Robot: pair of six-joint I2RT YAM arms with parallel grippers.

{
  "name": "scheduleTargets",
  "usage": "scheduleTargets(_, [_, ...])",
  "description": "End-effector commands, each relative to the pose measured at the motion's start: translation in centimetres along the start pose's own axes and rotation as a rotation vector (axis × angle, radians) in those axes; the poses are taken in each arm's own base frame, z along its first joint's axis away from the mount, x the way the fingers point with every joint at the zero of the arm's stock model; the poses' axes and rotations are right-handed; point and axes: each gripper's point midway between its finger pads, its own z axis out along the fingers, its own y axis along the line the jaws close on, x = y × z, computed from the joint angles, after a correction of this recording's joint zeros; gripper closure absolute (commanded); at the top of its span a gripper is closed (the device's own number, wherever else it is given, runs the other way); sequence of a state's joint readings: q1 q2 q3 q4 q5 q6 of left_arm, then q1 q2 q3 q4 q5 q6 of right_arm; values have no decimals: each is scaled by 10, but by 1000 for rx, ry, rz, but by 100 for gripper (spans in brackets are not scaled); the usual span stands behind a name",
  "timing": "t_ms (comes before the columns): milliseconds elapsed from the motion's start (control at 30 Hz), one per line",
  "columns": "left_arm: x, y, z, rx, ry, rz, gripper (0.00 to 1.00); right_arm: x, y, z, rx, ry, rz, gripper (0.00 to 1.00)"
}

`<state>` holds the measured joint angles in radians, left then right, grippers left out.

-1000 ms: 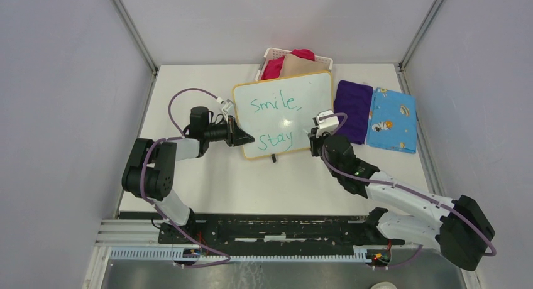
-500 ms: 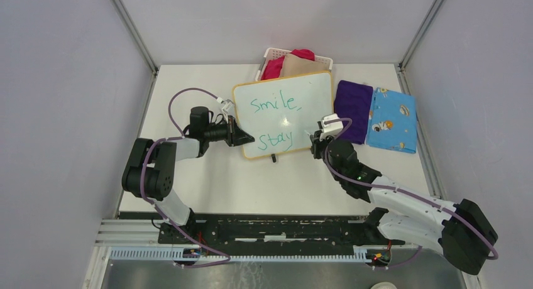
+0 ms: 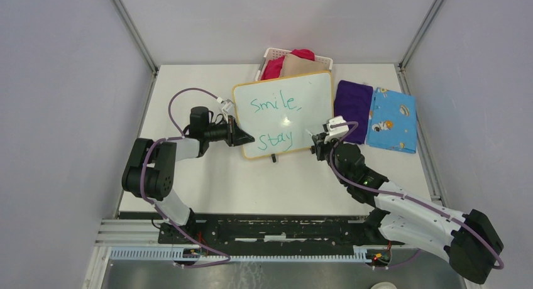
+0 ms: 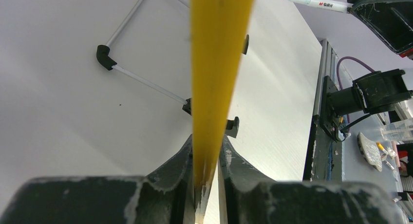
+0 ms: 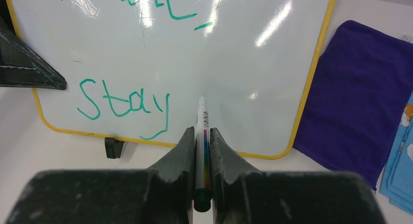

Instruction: Write a sentence on the whiteboard

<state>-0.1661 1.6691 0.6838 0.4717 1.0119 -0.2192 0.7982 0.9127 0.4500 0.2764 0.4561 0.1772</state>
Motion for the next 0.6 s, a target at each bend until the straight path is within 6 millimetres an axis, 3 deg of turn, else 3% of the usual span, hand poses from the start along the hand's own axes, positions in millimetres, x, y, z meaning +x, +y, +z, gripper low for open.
scheduleTargets(0, [41, 20, 3, -109, 106, -76, 98, -14, 9, -1, -52, -49, -1, 100])
scheduleTargets(567, [41, 21, 3, -113, 106, -77, 98, -13, 13, 3, -69, -40, -22, 100])
